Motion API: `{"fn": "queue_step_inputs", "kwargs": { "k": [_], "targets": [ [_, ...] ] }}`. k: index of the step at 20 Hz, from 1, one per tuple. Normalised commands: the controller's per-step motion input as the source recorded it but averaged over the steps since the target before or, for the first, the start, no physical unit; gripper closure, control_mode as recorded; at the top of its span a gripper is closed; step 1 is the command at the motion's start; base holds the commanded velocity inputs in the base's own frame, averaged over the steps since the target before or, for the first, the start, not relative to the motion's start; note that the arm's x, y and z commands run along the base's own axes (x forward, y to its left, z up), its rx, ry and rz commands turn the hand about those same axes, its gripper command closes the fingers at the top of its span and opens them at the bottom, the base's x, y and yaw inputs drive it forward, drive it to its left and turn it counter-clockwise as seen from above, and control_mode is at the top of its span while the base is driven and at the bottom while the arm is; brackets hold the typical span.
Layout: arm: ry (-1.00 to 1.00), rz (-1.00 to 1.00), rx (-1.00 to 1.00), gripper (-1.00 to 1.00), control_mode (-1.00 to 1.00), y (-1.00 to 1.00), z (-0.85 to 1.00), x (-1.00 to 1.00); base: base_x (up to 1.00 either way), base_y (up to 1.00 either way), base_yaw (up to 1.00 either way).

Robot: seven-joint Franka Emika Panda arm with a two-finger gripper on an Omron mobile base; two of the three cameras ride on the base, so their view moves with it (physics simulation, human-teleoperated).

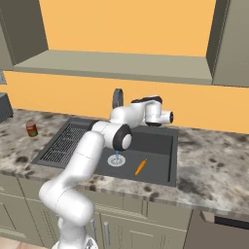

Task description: Turn on the sink faucet. Then move the carrot from the counter to the sink. Turn off the sink. Move the vegetable from the sink to the pot next to the stove. Finally move the pot to the rear left burner.

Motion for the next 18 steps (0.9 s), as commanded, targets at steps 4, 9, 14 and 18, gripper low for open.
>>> {"fn": "queue_step_inputs", "kwargs": {
  "k": [4, 9, 14, 18],
  "targets": [
    [0.02, 0.00, 0.03, -1.00, -1.00, 0.00, -0.06, 0.12, 0.00, 0.00, 0.00],
    [0.03, 0.00, 0.02, -1.00, -1.00, 0.00, -0.06, 0.14, 0.00, 0.00, 0.00],
    [0.01, 0.00, 0.01, -1.00, -1.00, 0.12, -0.07, 0.03, 0.00, 0.00, 0.00],
    [0.00, 0.00, 0.00, -1.00, -1.00, 0.31, -0.07, 0.00, 0.00, 0.00, 0.00]
  ]
}}
